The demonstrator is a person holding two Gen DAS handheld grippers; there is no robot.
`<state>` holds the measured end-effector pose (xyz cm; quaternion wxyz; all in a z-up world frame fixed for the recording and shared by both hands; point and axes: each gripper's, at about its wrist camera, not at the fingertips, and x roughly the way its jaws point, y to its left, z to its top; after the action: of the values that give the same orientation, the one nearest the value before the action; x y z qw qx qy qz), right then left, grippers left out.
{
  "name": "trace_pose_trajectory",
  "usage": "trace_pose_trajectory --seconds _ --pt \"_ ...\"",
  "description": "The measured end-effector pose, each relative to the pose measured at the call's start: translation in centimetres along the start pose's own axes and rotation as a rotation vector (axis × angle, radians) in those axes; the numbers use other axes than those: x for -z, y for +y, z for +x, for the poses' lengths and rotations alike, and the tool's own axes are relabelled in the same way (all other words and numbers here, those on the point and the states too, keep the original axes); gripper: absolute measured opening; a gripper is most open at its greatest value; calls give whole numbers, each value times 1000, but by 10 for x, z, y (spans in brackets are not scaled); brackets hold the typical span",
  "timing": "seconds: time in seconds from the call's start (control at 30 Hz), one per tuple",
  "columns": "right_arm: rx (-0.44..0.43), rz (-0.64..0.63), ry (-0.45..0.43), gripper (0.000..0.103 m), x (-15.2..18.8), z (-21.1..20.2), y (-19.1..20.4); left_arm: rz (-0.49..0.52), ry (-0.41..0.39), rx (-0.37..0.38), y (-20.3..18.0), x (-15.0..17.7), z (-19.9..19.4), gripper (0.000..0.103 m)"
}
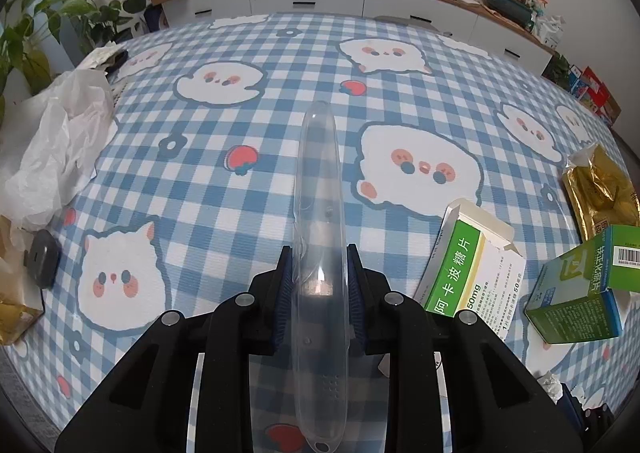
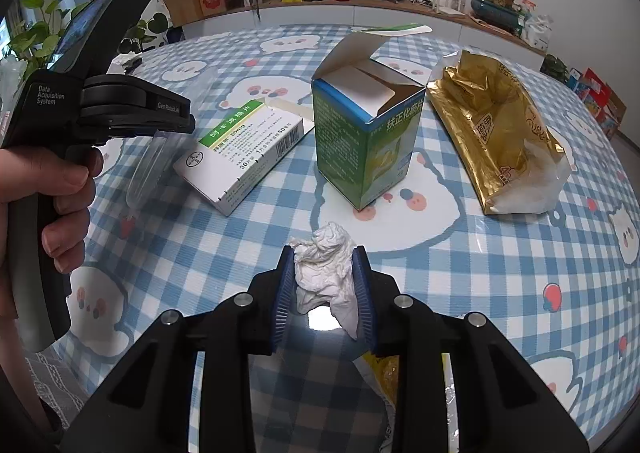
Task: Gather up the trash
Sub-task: 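Carry the clear tube and white tissue with both tools over the bin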
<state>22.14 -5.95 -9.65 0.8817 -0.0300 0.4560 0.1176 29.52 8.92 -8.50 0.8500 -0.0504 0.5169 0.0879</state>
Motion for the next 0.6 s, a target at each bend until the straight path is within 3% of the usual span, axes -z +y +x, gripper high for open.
trace_pose_trajectory --seconds 0.37,0.6 --pt "-38 20 -62 27 -1 -38 1 -8 8 36 7 32 -34 25" --pt "-77 31 -105 27 11 -81 9 -15 -32 63 16 67 -90 25"
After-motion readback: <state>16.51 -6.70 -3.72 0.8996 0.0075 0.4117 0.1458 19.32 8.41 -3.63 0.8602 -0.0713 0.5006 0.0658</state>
